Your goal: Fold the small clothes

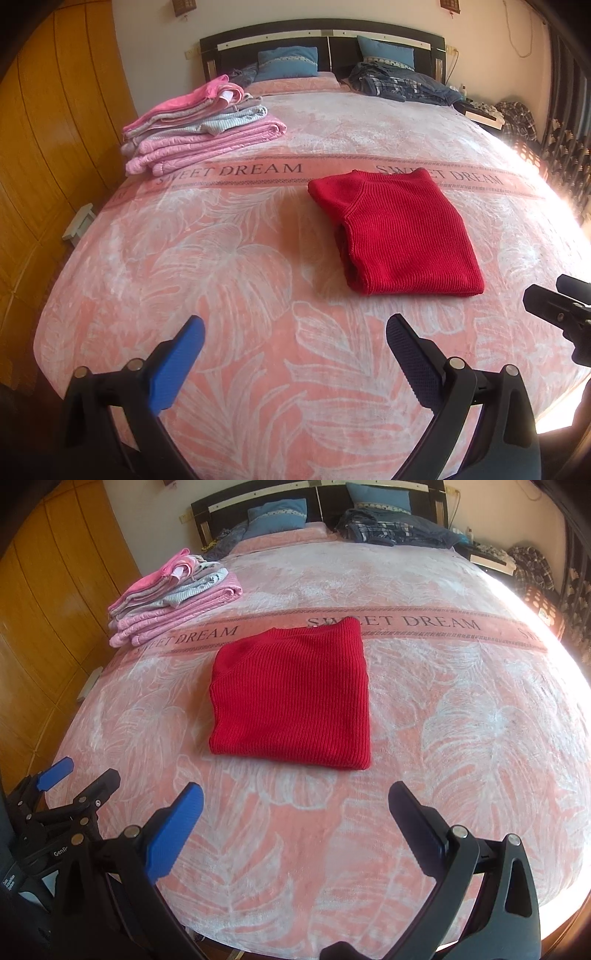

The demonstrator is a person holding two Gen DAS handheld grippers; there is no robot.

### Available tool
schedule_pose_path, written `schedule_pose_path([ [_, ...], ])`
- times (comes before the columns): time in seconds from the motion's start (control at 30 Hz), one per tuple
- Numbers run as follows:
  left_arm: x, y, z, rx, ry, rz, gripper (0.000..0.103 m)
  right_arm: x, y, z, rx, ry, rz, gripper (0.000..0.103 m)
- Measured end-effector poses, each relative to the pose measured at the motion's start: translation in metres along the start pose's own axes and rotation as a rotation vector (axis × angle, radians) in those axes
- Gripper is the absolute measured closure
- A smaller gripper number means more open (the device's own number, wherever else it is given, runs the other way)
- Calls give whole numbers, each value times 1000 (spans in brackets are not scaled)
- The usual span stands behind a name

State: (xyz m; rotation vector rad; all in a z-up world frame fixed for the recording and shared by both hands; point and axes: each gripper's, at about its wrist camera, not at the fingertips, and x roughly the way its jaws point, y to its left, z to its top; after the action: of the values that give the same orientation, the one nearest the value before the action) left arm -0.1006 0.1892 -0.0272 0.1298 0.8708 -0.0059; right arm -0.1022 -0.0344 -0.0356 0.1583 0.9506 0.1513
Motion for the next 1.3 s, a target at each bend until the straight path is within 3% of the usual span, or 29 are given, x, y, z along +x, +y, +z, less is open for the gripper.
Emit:
schedule_pose_path([
  [0.2, 9, 0, -3, 10, 40, -2, 4, 13, 1, 1, -25, 57, -100, 3],
  [0.53, 20, 0, -8, 19, 75, 6, 4, 15, -1, 2, 7, 81, 6, 3],
  [0.7, 19, -2, -8, 24, 73, 3, 4, 9, 4, 6, -31, 48, -5, 4],
  [0.9, 18, -4, -8, 34, 70, -1, 4, 7, 5, 7, -49, 44, -101, 3],
  [1.3, 20, -6, -10, 48, 73, -2, 4, 14, -6, 6, 35, 87, -27, 3],
])
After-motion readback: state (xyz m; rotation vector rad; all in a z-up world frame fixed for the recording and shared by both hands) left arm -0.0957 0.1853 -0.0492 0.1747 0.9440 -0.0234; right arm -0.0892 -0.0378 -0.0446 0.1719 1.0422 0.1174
